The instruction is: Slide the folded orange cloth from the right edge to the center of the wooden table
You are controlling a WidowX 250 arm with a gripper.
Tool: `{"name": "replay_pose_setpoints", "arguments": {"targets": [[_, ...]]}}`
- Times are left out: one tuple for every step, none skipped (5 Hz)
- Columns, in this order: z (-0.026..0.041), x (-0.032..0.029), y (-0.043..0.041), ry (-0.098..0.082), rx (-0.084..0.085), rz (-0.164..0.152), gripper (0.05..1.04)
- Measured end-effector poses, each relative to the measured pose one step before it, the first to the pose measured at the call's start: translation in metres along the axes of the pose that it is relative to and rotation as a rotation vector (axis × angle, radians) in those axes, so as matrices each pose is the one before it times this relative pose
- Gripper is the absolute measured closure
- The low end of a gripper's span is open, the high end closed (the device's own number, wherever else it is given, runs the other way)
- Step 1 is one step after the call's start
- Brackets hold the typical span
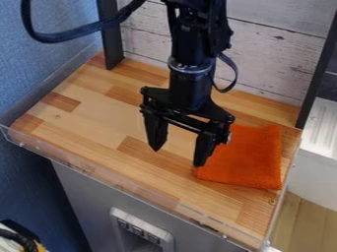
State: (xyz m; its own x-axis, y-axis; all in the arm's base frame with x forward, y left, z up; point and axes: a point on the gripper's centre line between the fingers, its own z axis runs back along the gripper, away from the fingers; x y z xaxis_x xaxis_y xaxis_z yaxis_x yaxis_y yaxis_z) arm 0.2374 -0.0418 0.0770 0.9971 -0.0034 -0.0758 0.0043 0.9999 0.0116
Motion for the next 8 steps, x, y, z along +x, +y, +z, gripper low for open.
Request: {"name": "replay_pose_setpoints", "arguments": {"targets": [[-0.00112, 0.00113, -0.00561, -0.0082, -0.0058, 0.0166, 0.085], [-0.00347, 0.00553, -0.00536, -0.0068, 0.0025, 0.0186, 0.085], [-0.00098, 0.01309, -0.0082, -0.0305, -0.0046, 0.0307, 0.085], [-0.00194, 0.01069, -0.00923, -0.0328, -0.0035, 0.0283, 0.085], [-0.00007, 0.01205, -0.00942, -0.021, -0.0014, 0.0267, 0.085], [0.00133, 0.00684, -0.01319, -0.0143, -0.0031, 0.0177, 0.085], [-0.00157, 0.00523, -0.00913, 0.0035, 0.0026, 0.0147, 0.085], [-0.00451, 0.00444, -0.00386, 0.0133, 0.0011, 0.0169, 0.133]]}}
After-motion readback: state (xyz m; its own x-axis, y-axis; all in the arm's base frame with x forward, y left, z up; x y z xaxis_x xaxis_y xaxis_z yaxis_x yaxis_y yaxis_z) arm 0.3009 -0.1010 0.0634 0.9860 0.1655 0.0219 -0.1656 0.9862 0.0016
